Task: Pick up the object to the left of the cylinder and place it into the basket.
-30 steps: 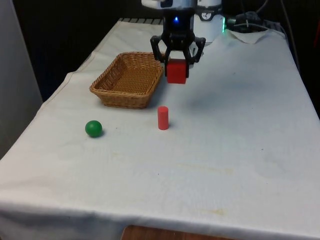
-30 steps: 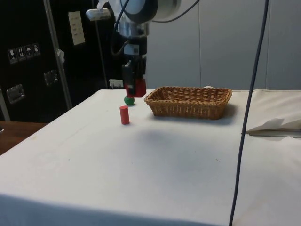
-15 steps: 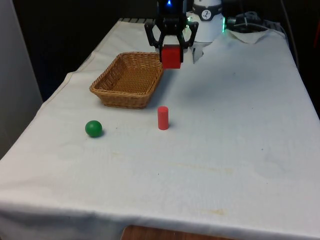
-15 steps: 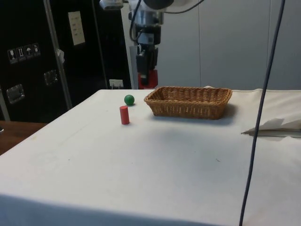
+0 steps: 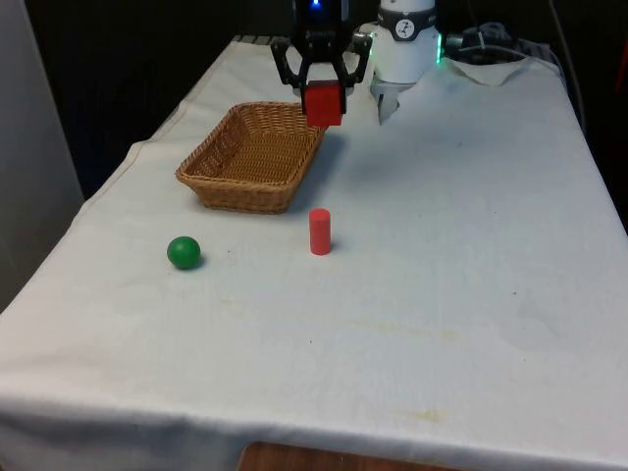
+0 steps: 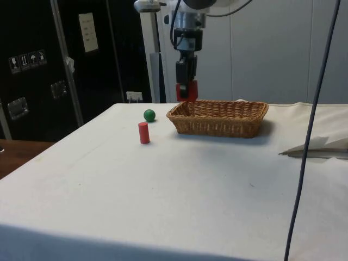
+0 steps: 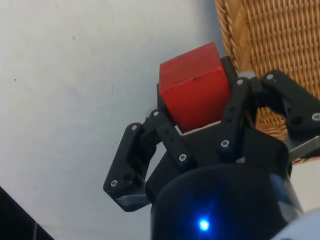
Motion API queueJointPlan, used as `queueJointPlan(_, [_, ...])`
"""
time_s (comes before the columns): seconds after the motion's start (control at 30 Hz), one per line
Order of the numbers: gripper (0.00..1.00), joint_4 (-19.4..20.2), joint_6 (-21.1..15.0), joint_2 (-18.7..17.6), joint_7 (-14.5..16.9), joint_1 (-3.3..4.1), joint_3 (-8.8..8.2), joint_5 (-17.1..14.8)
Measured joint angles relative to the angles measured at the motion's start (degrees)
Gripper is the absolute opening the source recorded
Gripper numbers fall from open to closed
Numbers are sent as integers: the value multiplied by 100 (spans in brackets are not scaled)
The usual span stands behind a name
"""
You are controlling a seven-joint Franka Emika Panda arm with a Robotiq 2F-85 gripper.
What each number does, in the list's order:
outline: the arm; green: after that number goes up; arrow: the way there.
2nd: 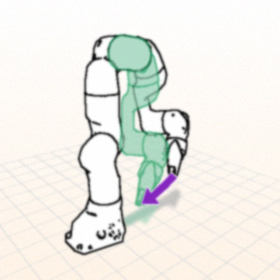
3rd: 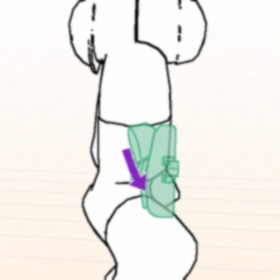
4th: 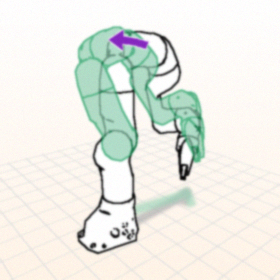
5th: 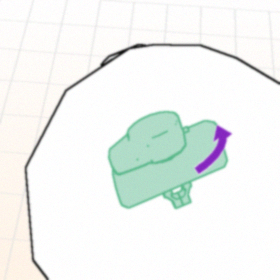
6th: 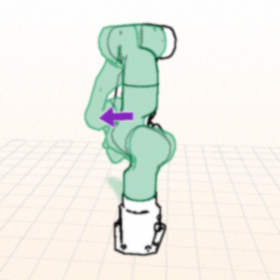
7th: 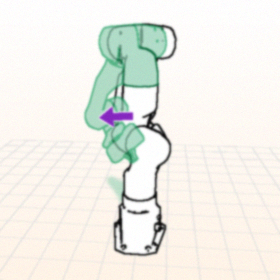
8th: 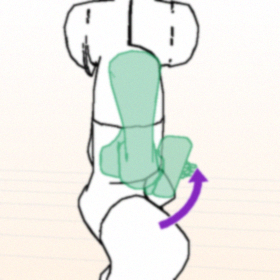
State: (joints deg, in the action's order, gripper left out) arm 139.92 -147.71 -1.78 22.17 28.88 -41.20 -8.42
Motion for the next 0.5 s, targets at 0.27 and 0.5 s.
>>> queueJointPlan(0.27, [0,155,-11,115,344,-17,-206,17])
queueJointPlan(0.5, [0,218,-11,109,579,-34,-395,92])
